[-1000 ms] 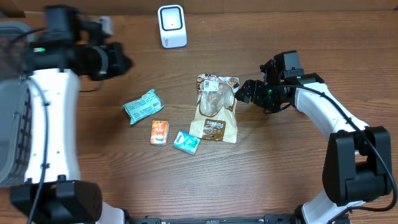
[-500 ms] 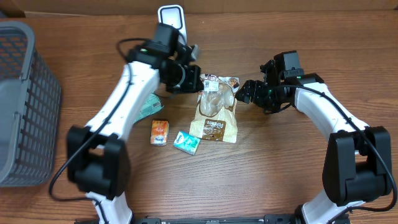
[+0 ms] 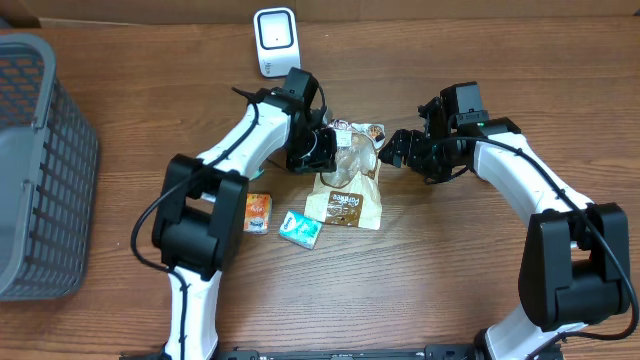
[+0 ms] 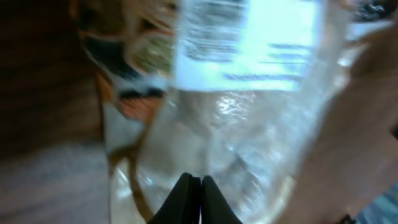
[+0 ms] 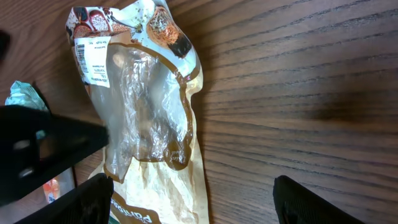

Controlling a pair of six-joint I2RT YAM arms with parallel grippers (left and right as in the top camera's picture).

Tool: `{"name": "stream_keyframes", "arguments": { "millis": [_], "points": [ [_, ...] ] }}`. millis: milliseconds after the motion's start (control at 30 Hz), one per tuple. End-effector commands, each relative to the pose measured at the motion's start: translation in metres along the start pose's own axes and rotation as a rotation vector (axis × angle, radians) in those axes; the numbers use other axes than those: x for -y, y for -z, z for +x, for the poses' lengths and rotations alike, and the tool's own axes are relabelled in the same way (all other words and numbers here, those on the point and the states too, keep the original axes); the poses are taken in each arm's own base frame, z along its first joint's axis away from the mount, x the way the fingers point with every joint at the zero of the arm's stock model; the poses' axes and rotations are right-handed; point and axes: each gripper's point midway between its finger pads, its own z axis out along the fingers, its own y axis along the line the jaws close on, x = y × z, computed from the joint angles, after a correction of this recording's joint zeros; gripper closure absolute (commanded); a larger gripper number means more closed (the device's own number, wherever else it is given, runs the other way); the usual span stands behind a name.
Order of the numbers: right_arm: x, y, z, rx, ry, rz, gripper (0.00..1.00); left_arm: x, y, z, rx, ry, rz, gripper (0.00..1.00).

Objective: Scan the item barcode

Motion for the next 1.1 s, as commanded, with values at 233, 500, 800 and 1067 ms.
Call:
{"name": "stream_keyframes", "arguments": {
  "millis": [233, 500, 800, 1067],
  "points": [
    [0.006, 0.001, 0.015, -0.045, -0.082, 0.023, 0.19, -0.029, -0.035, 0.006, -0.047, 0.144, -0.093, 0.96],
    [0.008, -0.018, 0.042, -0.105, -0.126, -0.066, 0.29, -0.032, -0.035, 0.006, -0.044, 0.144, -0.108, 0.96],
    [0.002, -0.034, 0.057, -0.116, -0.259, -0.176, 0.51, -0.031, -0.035, 0.006, -0.045, 0.144, -0.107, 0.96],
    [0.009, -0.050, 0.065, -0.072, -0.396, -0.210, 0.51, -0.031, -0.035, 0.007, -0.046, 0.144, -0.104, 0.96]
  ]
}}
